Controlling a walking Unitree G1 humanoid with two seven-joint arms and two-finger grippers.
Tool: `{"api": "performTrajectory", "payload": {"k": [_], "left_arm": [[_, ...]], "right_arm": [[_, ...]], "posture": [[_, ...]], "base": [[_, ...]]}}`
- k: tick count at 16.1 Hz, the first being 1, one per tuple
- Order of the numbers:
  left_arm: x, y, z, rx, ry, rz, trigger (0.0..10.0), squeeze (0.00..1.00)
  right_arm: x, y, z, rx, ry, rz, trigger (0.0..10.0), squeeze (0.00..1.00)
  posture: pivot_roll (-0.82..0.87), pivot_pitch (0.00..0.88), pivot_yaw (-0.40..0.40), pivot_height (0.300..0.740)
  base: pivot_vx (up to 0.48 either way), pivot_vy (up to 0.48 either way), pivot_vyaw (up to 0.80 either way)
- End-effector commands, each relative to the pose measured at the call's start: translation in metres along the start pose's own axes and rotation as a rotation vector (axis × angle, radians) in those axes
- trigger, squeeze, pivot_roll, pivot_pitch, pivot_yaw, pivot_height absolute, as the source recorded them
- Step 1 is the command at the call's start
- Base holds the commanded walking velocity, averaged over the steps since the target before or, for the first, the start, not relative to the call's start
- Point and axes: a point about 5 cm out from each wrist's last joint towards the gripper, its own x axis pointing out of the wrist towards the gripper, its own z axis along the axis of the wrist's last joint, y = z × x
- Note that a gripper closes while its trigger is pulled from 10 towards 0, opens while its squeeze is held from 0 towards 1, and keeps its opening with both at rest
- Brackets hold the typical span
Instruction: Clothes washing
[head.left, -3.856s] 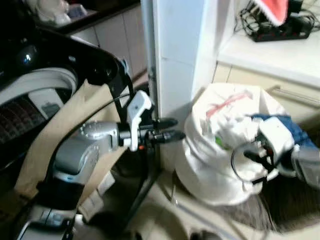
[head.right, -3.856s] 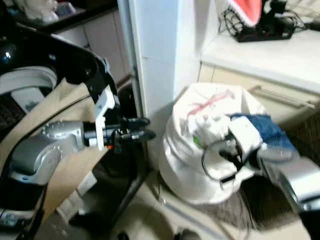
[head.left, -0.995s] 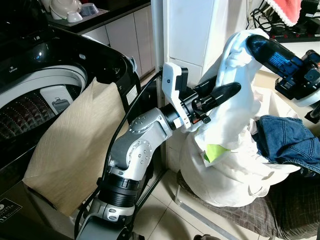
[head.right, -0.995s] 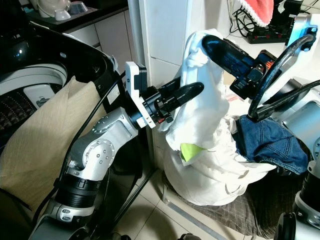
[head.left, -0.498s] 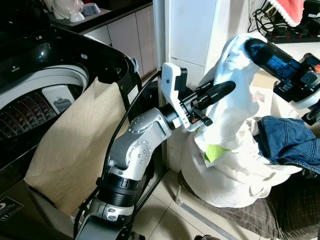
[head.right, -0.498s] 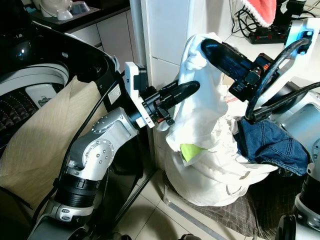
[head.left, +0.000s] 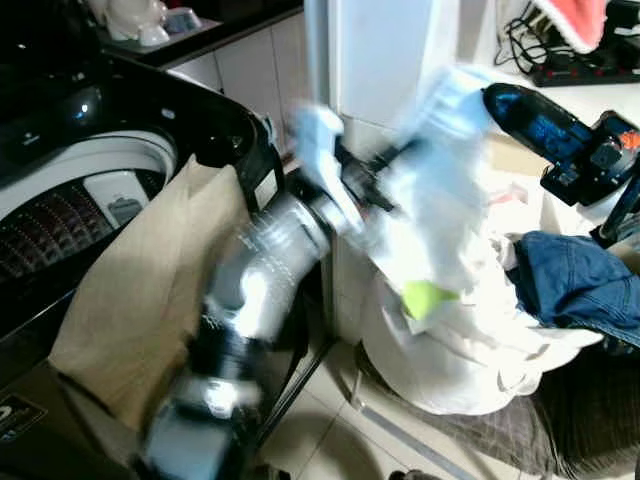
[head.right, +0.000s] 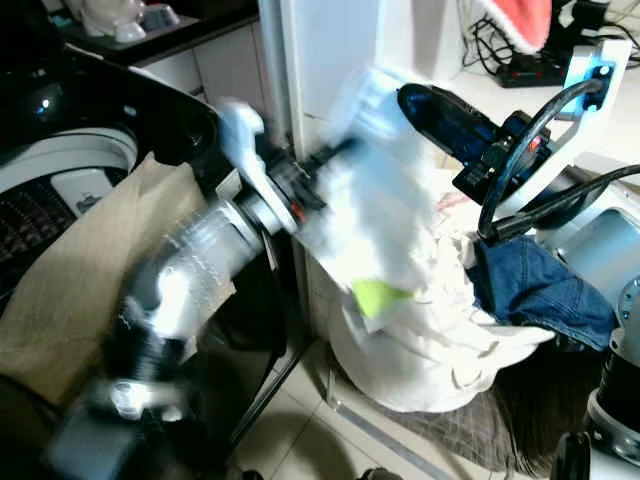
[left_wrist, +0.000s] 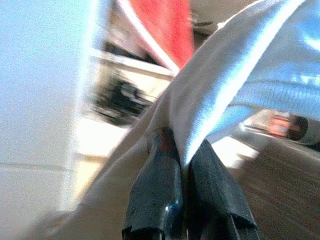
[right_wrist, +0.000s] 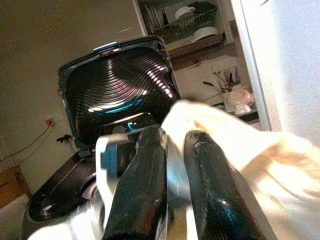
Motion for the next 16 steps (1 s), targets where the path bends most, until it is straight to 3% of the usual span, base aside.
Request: {"api": "performTrajectory", "payload": {"k": [1,16], "left_arm": [[-0.0013,0.0047,0.0056,0.020,-0.028,0.030,0.0,0.00],[-0.0013,0.0047,0.0056,0.020,-0.028,0.030,0.0,0.00]], "right_arm": [[0.0010,0.0041,0.0021,-0.012,-0.007,0.020,10.0,1.00],[0.0010,0.0041,0.0021,-0.012,-0.007,0.020,10.0,1.00]], "posture": [[-0.18,0.000,0.081,0.740],[-0.18,0.000,0.081,0.740]], "base": [[0.000,0.000,0.00],[0.000,0.000,0.00]]}}
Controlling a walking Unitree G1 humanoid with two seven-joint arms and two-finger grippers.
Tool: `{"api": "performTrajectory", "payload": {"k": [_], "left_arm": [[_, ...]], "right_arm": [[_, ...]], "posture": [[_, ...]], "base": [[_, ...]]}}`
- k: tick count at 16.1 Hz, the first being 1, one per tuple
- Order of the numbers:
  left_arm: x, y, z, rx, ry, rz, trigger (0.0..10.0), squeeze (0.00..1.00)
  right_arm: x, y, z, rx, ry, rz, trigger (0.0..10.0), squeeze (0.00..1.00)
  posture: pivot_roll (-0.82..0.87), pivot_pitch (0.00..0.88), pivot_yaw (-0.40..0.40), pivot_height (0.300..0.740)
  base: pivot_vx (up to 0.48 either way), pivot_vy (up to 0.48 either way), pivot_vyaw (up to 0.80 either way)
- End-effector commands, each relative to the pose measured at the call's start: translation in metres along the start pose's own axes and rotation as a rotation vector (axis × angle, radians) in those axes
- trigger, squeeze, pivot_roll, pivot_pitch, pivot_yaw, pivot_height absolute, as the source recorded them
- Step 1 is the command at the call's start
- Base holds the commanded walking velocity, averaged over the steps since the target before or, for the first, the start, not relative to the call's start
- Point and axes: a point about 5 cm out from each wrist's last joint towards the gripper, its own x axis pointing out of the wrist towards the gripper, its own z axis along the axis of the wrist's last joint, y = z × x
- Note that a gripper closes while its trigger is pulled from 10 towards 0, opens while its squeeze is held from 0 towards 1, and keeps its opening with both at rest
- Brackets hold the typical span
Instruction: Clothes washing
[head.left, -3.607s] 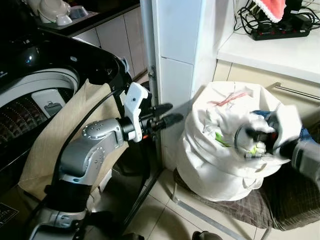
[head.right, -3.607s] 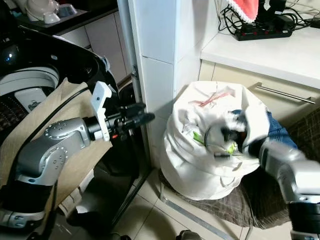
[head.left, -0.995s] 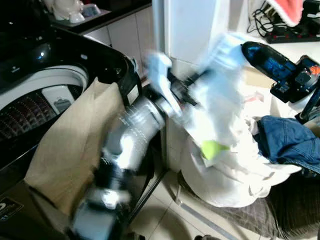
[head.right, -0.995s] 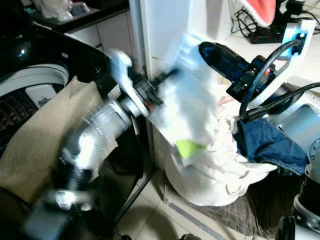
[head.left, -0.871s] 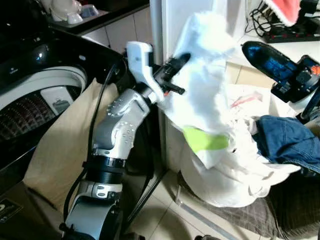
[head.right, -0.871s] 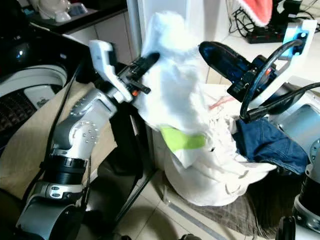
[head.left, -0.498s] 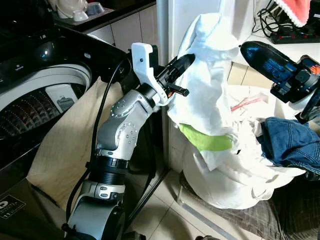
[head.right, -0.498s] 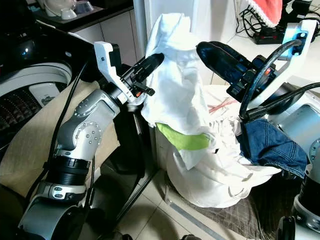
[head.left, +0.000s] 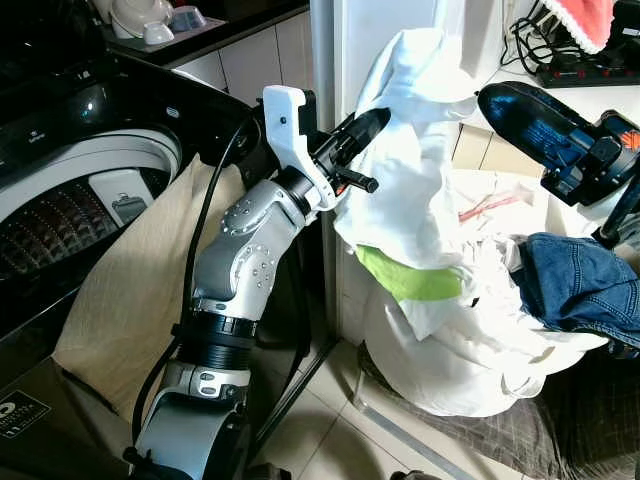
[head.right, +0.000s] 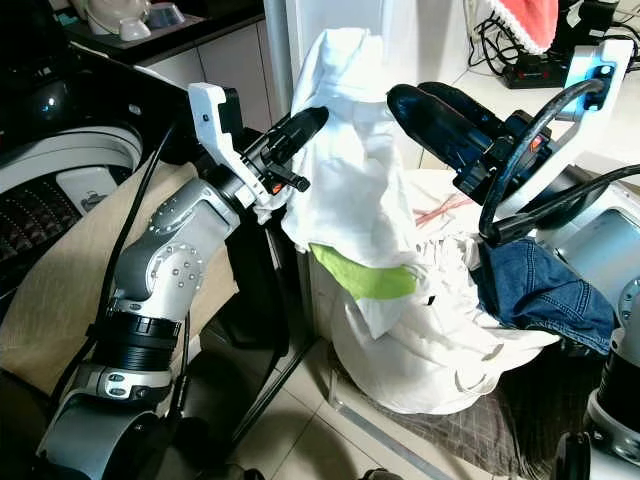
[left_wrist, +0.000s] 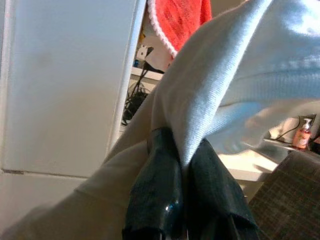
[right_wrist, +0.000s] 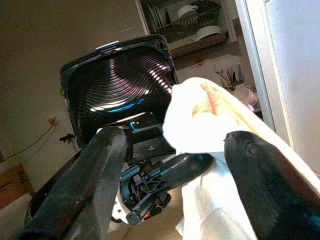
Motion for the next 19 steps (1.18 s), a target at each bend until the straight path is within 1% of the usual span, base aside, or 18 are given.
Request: {"api": "performTrajectory", "payload": {"k": [1,2,3,4,5,7,9,10,11,12,13,14,15,16,17,18,19], "left_arm": [[0.003,0.029,0.044,0.234,-0.019,0.022,0.0,0.00],[0.003,0.041,0.071,0.372,-0.014,0.010,0.0,0.00],[0.003,0.047,0.090,0.443,-0.012,-0.001,0.0,0.00],[0.004,0.047,0.098,0.472,-0.013,-0.019,0.0,0.00],[0.004,0.046,0.096,0.456,-0.018,-0.021,0.0,0.00],[0.005,0.047,0.097,0.465,-0.024,-0.017,0.0,0.00],[0.005,0.057,0.112,0.533,-0.069,0.059,0.0,0.00],[0.006,0.058,0.114,0.530,-0.030,0.029,0.0,0.00],[0.007,0.054,0.109,0.537,0.021,-0.038,0.0,0.00],[0.007,0.053,0.106,0.552,0.058,-0.047,0.0,0.00],[0.005,0.068,0.110,0.659,0.105,0.064,0.0,0.00],[-0.003,0.097,0.141,0.841,0.097,0.336,0.0,0.00],[-0.019,0.113,0.195,1.123,0.031,0.630,0.0,0.00],[-0.027,0.113,0.220,1.266,-0.014,0.741,0.0,0.00],[-0.039,0.107,0.256,1.456,-0.098,0.879,0.0,0.00],[-0.044,0.106,0.270,1.555,-0.082,0.937,0.0,0.00],[-0.046,0.107,0.272,1.596,-0.062,0.961,0.0,0.00]], "right_arm": [[0.004,0.001,-0.004,-0.053,0.015,-0.037,10.0,0.00],[0.006,-0.002,-0.008,-0.077,0.028,-0.076,10.0,0.00],[0.007,-0.004,-0.011,-0.093,0.037,-0.102,10.0,0.00],[0.008,-0.006,-0.013,-0.102,0.044,-0.115,10.0,0.00],[0.008,-0.006,-0.013,-0.106,0.048,-0.118,10.0,0.00],[0.008,-0.006,-0.014,-0.106,0.045,-0.117,10.0,0.00],[0.008,-0.006,-0.014,-0.114,0.040,-0.120,10.0,0.00],[0.008,-0.006,-0.014,-0.116,0.039,-0.114,10.0,0.00],[0.009,-0.005,-0.015,-0.116,0.046,-0.103,10.0,0.00],[0.009,-0.004,-0.016,-0.117,0.052,-0.096,10.0,0.00],[0.011,-0.003,-0.019,-0.122,0.061,-0.092,10.0,0.00],[0.012,-0.003,-0.020,-0.125,0.062,-0.097,10.0,0.00],[0.012,-0.004,-0.020,-0.129,0.065,-0.104,10.0,0.00],[0.012,-0.003,-0.020,-0.132,0.066,-0.106,10.0,0.00],[0.014,-0.002,-0.022,-0.132,0.069,-0.105,10.0,0.00],[0.017,0.003,-0.027,-0.139,0.094,-0.094,10.0,0.00],[0.019,0.006,-0.031,-0.143,0.112,-0.085,10.0,0.00]], "posture": [[-0.16,0.000,0.086,0.740],[-0.16,0.000,0.086,0.740],[-0.16,0.000,0.086,0.740],[-0.16,0.000,0.085,0.740],[-0.16,0.000,0.087,0.740],[-0.16,0.000,0.087,0.740],[-0.16,0.000,0.087,0.740],[-0.16,0.000,0.086,0.740],[-0.16,0.000,0.085,0.740],[-0.16,0.000,0.085,0.740],[-0.16,0.000,0.084,0.740],[-0.16,0.000,0.083,0.740],[-0.16,0.000,0.087,0.740],[-0.16,0.000,0.087,0.740],[-0.16,0.000,0.089,0.740],[-0.16,0.000,0.092,0.740],[-0.16,0.000,0.094,0.740]], "base": [[0.000,0.000,0.00],[0.000,0.000,0.00],[0.000,0.000,0.00],[0.000,0.000,0.00],[0.000,0.000,0.00],[0.000,0.000,0.00],[0.000,0.000,0.00],[0.000,0.000,0.00],[0.000,0.000,0.00],[0.000,0.000,0.00],[0.000,0.000,0.00],[0.000,0.000,0.00],[0.000,0.000,0.00],[0.000,0.000,0.00],[0.000,0.000,0.00],[0.000,0.000,0.00],[0.000,0.000,0.00]]}}
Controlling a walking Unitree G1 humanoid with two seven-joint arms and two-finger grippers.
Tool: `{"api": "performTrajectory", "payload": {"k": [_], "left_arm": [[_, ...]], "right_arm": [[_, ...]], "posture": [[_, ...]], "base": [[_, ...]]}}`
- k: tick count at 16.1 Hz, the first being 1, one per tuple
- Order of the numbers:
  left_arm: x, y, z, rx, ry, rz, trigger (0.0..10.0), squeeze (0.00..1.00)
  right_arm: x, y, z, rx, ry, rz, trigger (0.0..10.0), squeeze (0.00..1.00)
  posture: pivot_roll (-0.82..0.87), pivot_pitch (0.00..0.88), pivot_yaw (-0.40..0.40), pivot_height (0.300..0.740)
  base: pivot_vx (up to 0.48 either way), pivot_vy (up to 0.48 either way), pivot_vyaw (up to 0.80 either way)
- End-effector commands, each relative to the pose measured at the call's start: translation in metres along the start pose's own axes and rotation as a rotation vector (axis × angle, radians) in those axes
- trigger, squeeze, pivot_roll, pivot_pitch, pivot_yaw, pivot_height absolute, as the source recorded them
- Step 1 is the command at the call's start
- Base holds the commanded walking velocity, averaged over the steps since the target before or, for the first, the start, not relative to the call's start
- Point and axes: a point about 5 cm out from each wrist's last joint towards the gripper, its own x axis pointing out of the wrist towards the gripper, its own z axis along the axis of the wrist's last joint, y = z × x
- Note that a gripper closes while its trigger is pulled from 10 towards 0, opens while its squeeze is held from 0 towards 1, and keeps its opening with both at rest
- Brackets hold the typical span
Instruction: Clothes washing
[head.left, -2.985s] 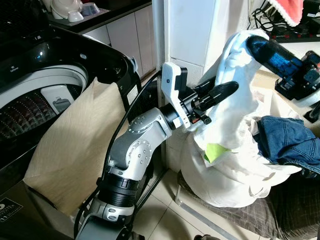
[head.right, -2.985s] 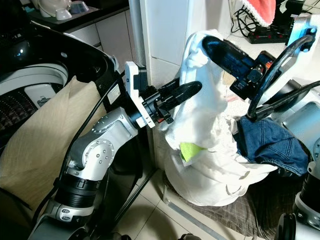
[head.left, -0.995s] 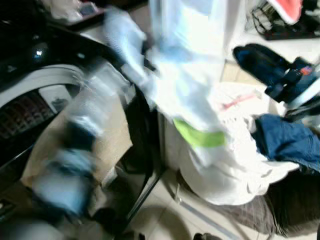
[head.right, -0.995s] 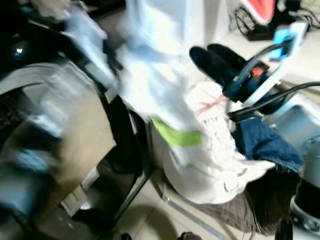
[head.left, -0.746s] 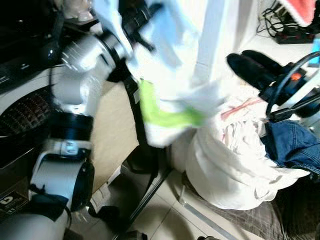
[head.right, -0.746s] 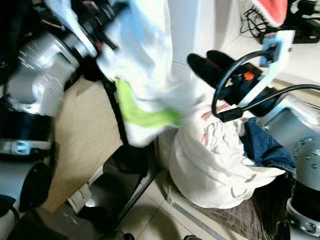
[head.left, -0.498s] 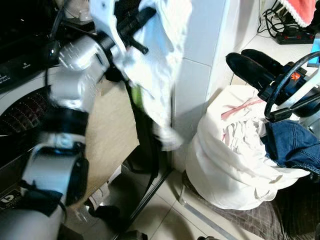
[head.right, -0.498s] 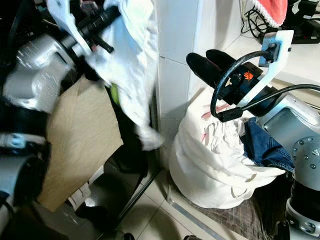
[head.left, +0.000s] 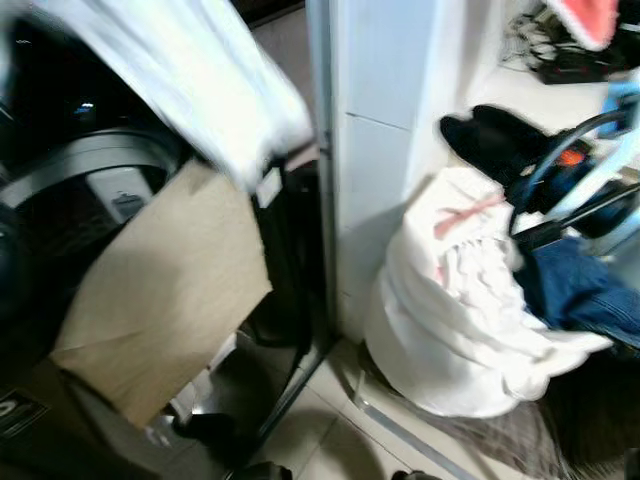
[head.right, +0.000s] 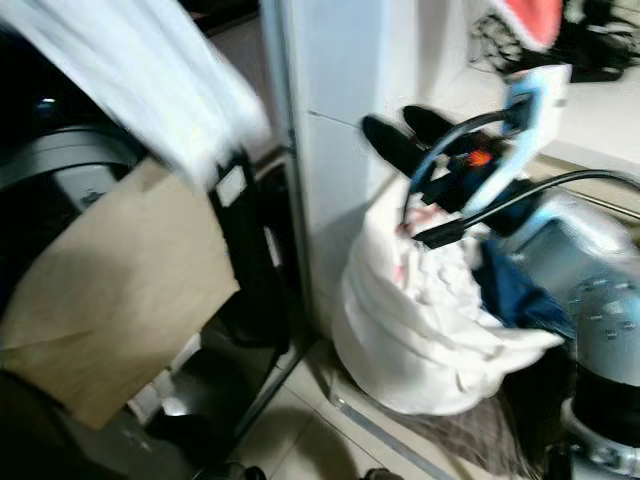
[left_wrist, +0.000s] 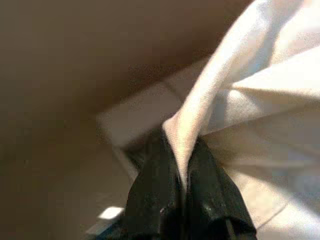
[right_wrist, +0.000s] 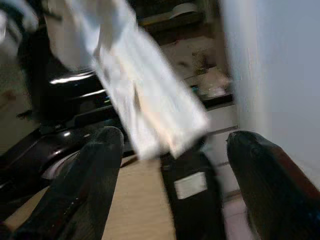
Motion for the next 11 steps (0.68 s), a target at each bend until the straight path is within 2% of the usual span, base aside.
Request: {"api": "performTrajectory", "payload": {"k": [1,3,4,5,6,7,8,9,11], "left_arm": [[-0.004,-0.012,-0.011,0.086,0.039,-0.037,0.0,0.00],[-0.007,-0.017,-0.022,0.129,0.075,-0.037,0.0,0.00],[-0.019,-0.039,-0.041,0.030,0.185,-0.146,0.0,0.00],[-0.034,-0.065,-0.058,-0.130,0.323,-0.271,10.0,0.00],[-0.066,-0.098,-0.086,-0.344,0.539,-0.352,10.0,0.00],[-0.071,-0.101,-0.091,-0.350,0.577,-0.356,10.0,0.00],[-0.083,-0.103,-0.106,-0.339,0.667,-0.363,10.0,0.00],[-0.095,-0.103,-0.119,-0.360,0.750,-0.360,10.0,1.00],[-0.104,-0.102,-0.129,-0.438,0.823,-0.353,10.0,1.00]], "right_arm": [[0.003,0.009,-0.004,-0.022,0.026,0.020,10.0,0.00],[0.004,0.011,-0.008,-0.023,0.041,0.023,10.0,0.00],[0.007,0.014,-0.013,-0.015,0.058,0.036,10.0,0.00],[0.011,0.018,-0.020,-0.016,0.091,0.050,10.0,0.00],[0.019,0.030,-0.038,-0.036,0.180,0.097,10.0,0.00],[0.020,0.033,-0.041,-0.036,0.193,0.110,10.0,0.00],[0.020,0.041,-0.046,-0.045,0.225,0.166,10.0,0.00],[0.019,0.047,-0.049,-0.047,0.246,0.207,10.0,0.00],[0.018,0.052,-0.052,-0.038,0.263,0.239,10.0,0.00]], "posture": [[-0.17,0.000,0.095,0.740],[-0.17,0.000,0.092,0.740],[-0.16,0.000,0.086,0.740],[-0.16,0.000,0.083,0.740],[-0.16,0.000,0.080,0.740],[-0.16,0.000,0.080,0.740],[-0.16,0.000,0.080,0.740],[-0.16,0.000,0.080,0.740],[-0.16,0.000,0.076,0.740]], "base": [[0.000,0.000,0.00],[0.000,0.000,0.00],[0.000,0.000,0.00],[0.000,0.000,0.00],[0.000,0.000,0.00],[0.000,0.000,0.00],[0.000,0.000,0.00],[0.000,0.000,0.00],[0.000,0.000,0.00]]}}
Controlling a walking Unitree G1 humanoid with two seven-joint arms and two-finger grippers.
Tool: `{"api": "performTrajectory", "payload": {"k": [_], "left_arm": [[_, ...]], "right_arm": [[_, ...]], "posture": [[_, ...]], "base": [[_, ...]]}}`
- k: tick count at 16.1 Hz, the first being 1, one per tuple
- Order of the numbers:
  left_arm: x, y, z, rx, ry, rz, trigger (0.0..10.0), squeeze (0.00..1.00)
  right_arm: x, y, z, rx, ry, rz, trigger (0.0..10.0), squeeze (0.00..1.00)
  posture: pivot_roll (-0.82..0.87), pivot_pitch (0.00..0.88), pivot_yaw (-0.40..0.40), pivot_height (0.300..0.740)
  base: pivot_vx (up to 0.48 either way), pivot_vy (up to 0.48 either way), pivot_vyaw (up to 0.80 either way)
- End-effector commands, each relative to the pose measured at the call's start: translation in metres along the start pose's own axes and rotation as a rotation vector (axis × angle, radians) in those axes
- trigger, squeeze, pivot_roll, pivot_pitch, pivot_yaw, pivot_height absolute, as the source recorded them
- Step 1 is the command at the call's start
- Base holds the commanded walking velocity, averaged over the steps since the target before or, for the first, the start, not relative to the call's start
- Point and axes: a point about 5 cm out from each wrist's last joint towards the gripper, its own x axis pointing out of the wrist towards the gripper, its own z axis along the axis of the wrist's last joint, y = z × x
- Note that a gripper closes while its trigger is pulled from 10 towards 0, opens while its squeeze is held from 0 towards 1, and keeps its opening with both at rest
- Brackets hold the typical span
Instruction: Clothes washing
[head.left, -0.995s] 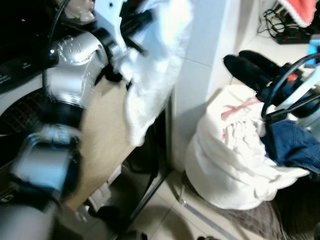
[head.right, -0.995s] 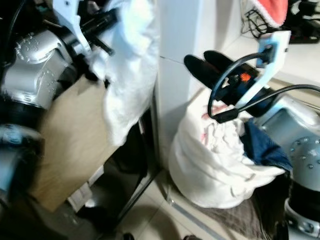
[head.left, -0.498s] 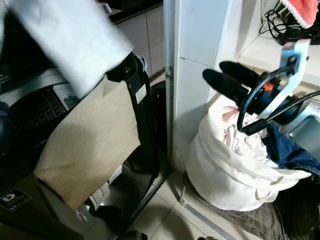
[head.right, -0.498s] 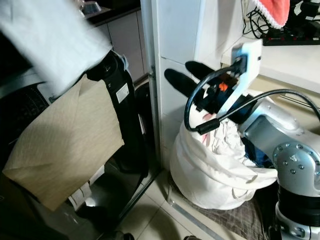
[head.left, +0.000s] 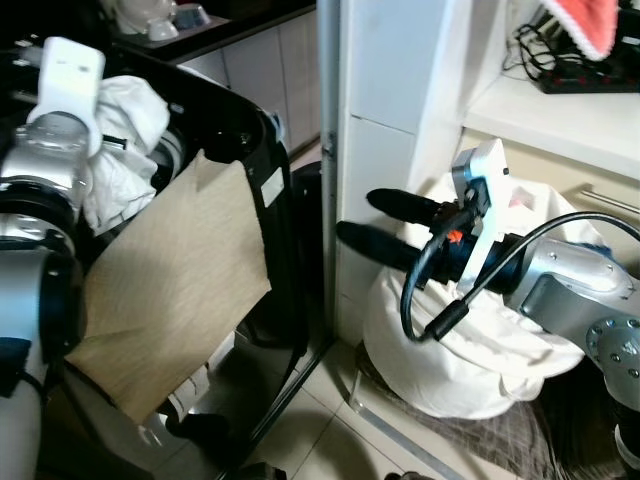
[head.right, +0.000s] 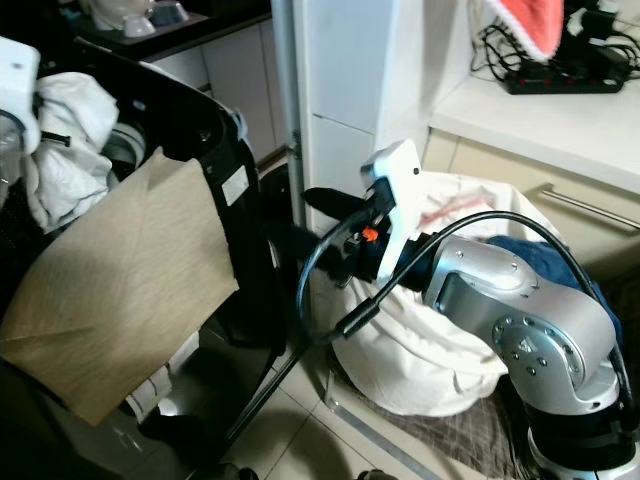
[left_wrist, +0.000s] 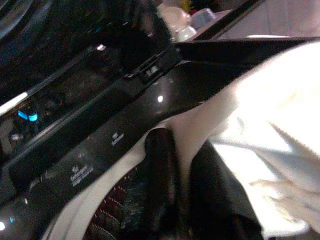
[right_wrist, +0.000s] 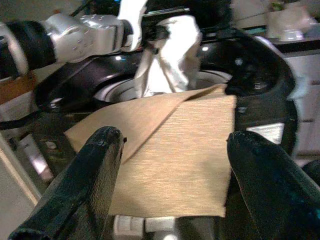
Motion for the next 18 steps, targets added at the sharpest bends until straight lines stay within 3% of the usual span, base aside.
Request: {"api": "performTrajectory", "payload": {"k": [1,5,10,13,15,16,18], "left_arm": [[-0.001,0.010,0.002,-0.113,-0.001,0.006,10.0,1.00],[-0.001,0.012,0.000,-0.228,0.015,-0.032,10.0,1.00],[-0.001,0.013,0.002,-0.263,-0.008,-0.026,10.0,1.00],[-0.002,0.015,0.003,-0.393,-0.017,-0.041,10.0,1.00],[-0.002,0.012,0.003,-0.397,-0.018,-0.058,10.0,1.00],[-0.001,0.013,0.002,-0.404,-0.021,-0.047,10.0,1.00],[-0.005,0.042,0.005,-0.387,-0.098,0.187,10.0,1.00]], "right_arm": [[0.000,0.006,-0.003,-0.009,0.027,0.032,10.0,0.00],[0.002,0.004,-0.005,-0.013,0.037,0.032,10.0,0.00],[0.002,-0.002,-0.005,-0.008,0.032,-0.010,10.0,0.00],[0.001,-0.004,-0.006,-0.004,0.037,-0.023,10.0,0.00],[0.001,-0.005,-0.006,-0.004,0.037,-0.029,10.0,0.00],[0.001,-0.006,-0.006,-0.004,0.038,-0.036,10.0,0.00],[0.002,-0.011,-0.007,-0.013,0.051,-0.079,10.0,0.00]], "posture": [[-0.16,0.000,0.076,0.740],[-0.15,0.000,0.069,0.740],[-0.15,0.000,0.071,0.740],[-0.15,0.000,0.071,0.740],[-0.15,0.000,0.070,0.740],[-0.16,0.000,0.069,0.740],[-0.16,0.000,0.067,0.740]], "base": [[0.000,0.000,0.00],[0.000,0.000,0.00],[0.000,0.000,0.00],[0.000,0.000,0.00],[0.000,0.000,0.00],[0.000,0.000,0.00],[0.000,0.000,0.00]]}}
